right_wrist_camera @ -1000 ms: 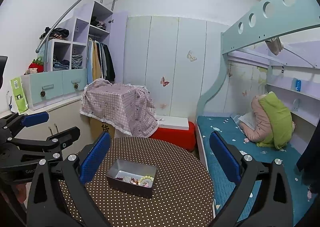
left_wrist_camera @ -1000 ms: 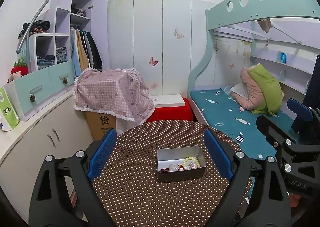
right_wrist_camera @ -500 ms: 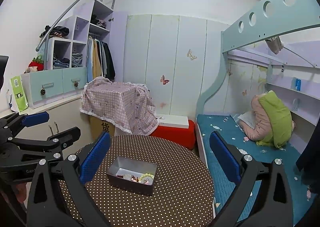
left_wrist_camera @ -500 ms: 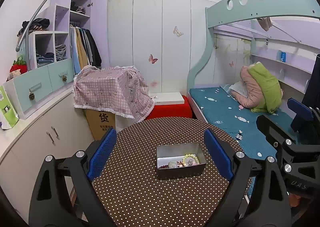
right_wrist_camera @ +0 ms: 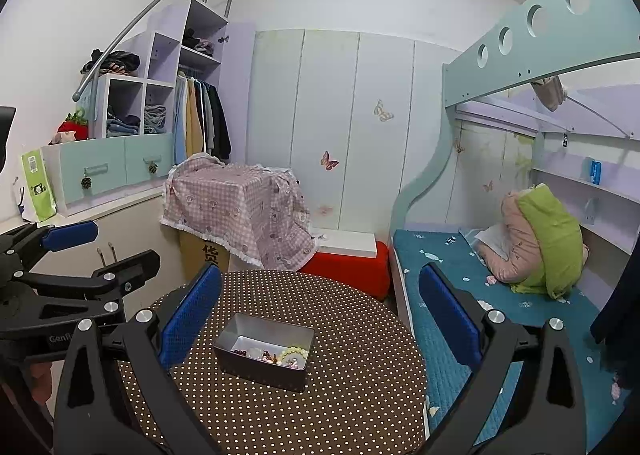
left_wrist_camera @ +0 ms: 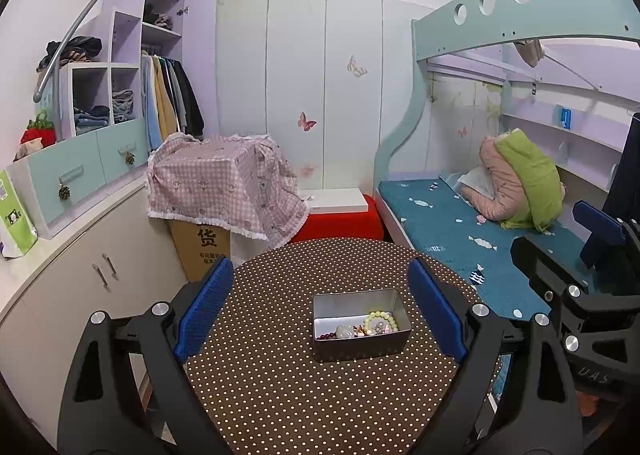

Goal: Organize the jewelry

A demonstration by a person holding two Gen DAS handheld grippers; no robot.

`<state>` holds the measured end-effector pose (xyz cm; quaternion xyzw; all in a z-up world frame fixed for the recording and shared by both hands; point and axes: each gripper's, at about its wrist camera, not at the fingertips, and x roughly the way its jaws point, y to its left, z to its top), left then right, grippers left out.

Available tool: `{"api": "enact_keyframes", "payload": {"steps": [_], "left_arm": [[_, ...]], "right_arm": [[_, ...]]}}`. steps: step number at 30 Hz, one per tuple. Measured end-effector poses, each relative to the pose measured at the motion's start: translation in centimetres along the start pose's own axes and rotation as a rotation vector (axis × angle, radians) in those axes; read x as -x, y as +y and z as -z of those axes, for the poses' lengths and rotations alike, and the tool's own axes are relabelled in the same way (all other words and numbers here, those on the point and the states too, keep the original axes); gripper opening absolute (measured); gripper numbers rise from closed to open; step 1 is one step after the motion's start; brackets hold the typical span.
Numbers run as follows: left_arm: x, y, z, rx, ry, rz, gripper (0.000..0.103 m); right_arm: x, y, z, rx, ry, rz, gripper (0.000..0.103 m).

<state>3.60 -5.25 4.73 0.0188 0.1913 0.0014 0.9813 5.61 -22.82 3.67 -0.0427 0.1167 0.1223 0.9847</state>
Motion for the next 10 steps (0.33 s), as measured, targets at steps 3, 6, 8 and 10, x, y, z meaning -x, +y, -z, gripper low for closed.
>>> {"api": "enact_keyframes", "payload": {"steps": [3,6,8,10], "left_arm": [[0.13,-0.05,-0.10,0.000,0.002,-0.002,0.089],[0.32,-0.14,-0.24,0.003,0.000,-0.008,0.089],[0.28,-0.23,-0.28,0.004,0.003,-0.006,0.089],[0.18,-0.32,-0.35,0.004,0.006,-0.008,0.089]], "right_arm": [[0.04,-0.02,0.01,-0.001,-0.001,-0.001,0.095],[0.09,0.00,0.03,-0.001,-0.002,-0.001,0.095],[0.10,0.02,0.04,-0.001,-0.002,0.000,0.095],[0.11,0.03,0.03,0.000,-0.001,0.000,0.095]]}}
